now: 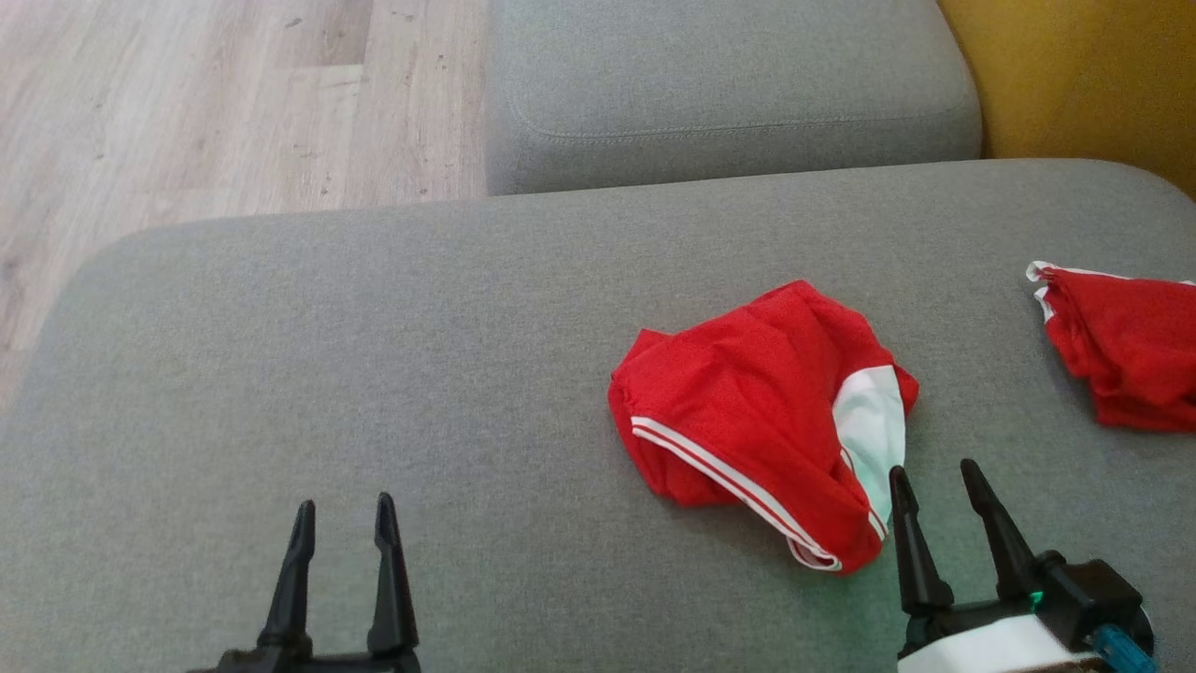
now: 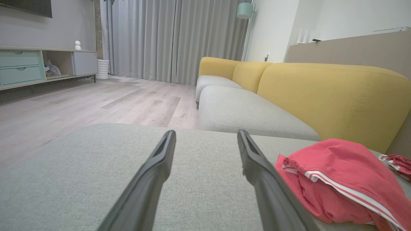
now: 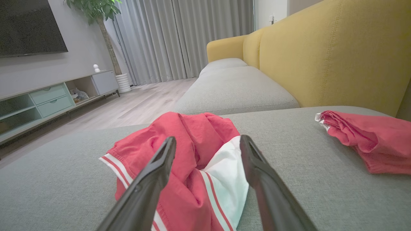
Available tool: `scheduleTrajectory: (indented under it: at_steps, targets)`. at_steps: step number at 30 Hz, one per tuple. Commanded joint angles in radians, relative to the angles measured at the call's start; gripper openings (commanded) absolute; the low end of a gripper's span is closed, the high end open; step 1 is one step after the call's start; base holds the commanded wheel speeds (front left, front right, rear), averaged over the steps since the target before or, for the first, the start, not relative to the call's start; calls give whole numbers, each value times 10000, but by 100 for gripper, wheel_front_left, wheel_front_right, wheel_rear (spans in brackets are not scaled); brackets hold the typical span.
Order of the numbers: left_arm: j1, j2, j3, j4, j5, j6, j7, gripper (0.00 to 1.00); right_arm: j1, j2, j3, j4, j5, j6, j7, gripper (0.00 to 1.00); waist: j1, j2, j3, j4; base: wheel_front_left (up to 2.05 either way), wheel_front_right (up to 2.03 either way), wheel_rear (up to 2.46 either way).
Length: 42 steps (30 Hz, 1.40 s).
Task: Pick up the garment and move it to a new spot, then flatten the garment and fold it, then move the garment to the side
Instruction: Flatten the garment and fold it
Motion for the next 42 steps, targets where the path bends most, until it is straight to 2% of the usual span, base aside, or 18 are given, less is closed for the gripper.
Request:
scheduleTrajectory:
  at_steps: [1, 5, 10, 16, 23, 24, 28, 34, 42]
  targets:
    - [-202, -39, 205, -338, -4, 21, -80, 100, -252, -49, 247, -294, 58, -9, -40, 100, 0, 0, -5, -6, 0, 0, 0]
    - [-208, -39, 47, -364, -22, -91, -80, 100, -251, -49, 257, -298, 32, -9, -40, 100, 0, 0, -9, -41, 0, 0, 0]
    - [-419, -39, -346, -156, 377, -530, -80, 100, -329, -49, 387, -333, -86, -9, -40, 100, 0, 0, 165, -351, 0, 0, 0]
    - [-1097, -29, -1320, 224, 1581, -1367, -80, 100, -458, -49, 414, -535, -163, -9, -40, 100, 0, 0, 609, -1218, 0, 0, 0]
    - [-2547, 416, -3087, 589, 2865, -1942, -80, 100, -904, -49, 421, -910, -28, -9, -40, 100, 0, 0, 1785, -2420, 0, 0, 0]
    - [-2547, 416, -3087, 589, 2865, -1942, -80, 100, -904, -49, 421, -910, -28, -9, -40, 100, 0, 0, 1785, -2420, 0, 0, 0]
    - [-3499, 851, -4238, 1087, 3270, -2070, -80, 100, -1149, -49, 525, -963, 121, -9, -40, 100, 0, 0, 2299, -3045, 0, 0, 0]
    - [-4665, 1325, -5368, 2073, 3565, -2115, -80, 100, -1420, -49, 623, -959, 440, -9, -40, 100, 0, 0, 2843, -3844, 0, 0, 0]
    - [-5996, 1545, -6022, 3472, 3935, -1977, -80, 100, -1693, -49, 872, -1068, 1047, -9, -40, 100, 0, 0, 3513, -4517, 0, 0, 0]
